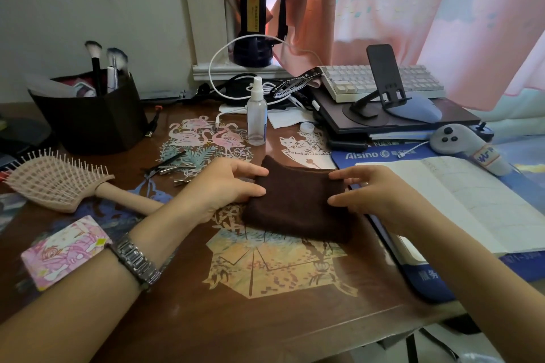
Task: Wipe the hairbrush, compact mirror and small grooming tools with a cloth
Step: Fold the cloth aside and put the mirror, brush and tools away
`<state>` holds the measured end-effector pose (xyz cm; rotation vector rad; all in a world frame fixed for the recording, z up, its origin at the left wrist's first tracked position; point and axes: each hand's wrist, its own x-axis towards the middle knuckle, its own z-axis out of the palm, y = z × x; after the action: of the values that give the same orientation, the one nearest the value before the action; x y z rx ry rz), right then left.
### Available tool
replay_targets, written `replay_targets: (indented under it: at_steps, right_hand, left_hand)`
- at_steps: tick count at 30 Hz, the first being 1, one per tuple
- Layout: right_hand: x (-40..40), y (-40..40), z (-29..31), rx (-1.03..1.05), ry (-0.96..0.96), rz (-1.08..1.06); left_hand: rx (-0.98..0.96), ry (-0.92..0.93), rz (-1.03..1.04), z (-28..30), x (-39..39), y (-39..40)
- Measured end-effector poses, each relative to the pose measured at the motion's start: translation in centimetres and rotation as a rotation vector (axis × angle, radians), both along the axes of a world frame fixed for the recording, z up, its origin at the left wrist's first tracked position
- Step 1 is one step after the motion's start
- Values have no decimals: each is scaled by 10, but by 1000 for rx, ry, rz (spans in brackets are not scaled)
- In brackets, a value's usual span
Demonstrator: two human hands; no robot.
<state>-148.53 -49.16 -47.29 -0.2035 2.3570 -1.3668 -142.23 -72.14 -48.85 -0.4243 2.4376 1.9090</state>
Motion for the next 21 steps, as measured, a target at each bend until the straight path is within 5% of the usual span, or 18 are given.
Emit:
replay_targets:
  at_steps: [10, 21]
  right_hand:
    - [-46, -22, 2, 69, 200, 55]
    - [-79, -13, 2, 115, 184, 192]
  left_hand:
    - [-5, 72, 158, -7, -23, 1]
    - [-45, 69, 186, -18, -36, -2]
